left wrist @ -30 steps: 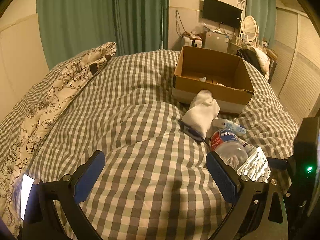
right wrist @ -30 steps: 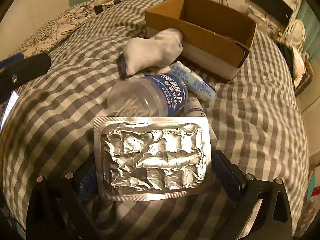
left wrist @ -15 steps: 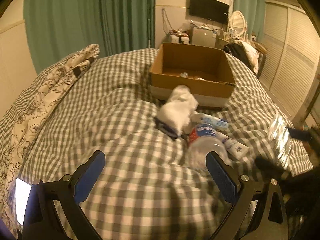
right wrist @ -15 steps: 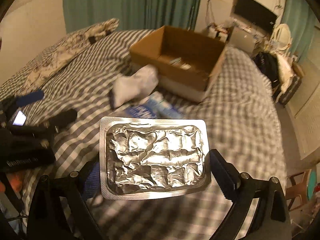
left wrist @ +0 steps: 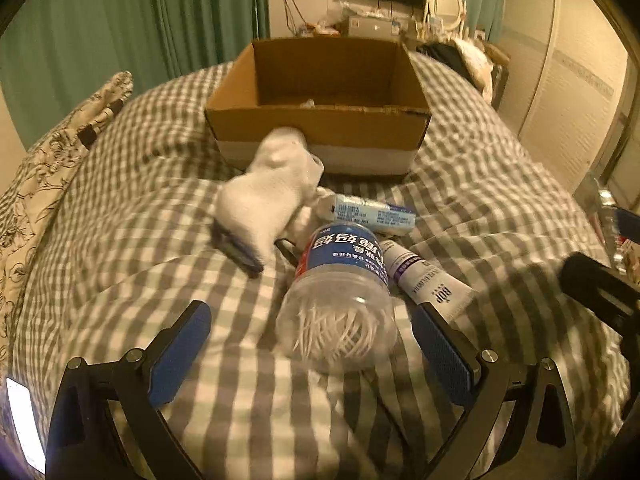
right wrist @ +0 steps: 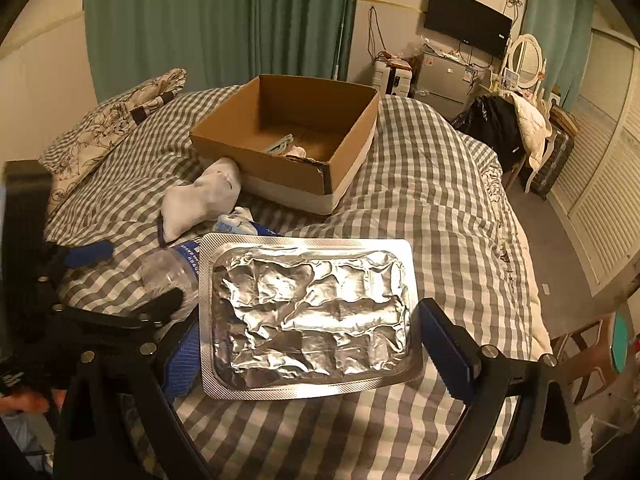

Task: Organize objects
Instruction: 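Grasp the swab-filled water bottle with the left gripper while the right holds the foil tray, then carry the bottle and foil tray over the box and release both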

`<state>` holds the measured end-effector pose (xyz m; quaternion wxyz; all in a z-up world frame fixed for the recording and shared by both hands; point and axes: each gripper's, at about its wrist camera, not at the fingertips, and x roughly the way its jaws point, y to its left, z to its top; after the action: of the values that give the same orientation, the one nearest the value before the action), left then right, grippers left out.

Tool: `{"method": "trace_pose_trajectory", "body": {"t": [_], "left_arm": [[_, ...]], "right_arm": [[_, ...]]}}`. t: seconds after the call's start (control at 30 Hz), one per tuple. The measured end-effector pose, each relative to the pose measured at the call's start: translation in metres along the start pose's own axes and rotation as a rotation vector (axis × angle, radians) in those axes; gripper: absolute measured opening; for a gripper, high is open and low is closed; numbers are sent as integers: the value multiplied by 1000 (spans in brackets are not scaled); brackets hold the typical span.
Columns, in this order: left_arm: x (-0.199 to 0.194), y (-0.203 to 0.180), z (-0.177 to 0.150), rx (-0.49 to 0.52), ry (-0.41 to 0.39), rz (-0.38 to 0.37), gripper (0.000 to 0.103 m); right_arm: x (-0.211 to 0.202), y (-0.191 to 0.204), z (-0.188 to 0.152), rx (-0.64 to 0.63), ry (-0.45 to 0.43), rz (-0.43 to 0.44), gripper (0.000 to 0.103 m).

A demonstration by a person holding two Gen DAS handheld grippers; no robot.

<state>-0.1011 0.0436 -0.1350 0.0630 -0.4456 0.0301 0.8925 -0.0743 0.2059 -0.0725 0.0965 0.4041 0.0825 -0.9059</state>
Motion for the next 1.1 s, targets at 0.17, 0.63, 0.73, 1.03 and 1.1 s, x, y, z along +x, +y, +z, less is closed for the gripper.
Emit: {"method": "trace_pose_trajectory", "body": {"t": [0.17,0.63,0.73,1.03,1.1], "left_arm": [[18,-6,1,19,53,-25,79],[-40,4,4,-10,-63,-39,66],[-60,9,15,-8,-117,-31,66],[-105,26,85,-3,-281,-27,66],[-105,30,103,-8,-301,-25,66]], "right_arm": [[3,-2,-2,8,1,15,96],[-19,1,3,-1,-46,16,96],[-29,3,9,-13,-71,15,96],[-55,7,62,-69,-197,-2,96],[-54,6,79,-69,-221,6,96]]}}
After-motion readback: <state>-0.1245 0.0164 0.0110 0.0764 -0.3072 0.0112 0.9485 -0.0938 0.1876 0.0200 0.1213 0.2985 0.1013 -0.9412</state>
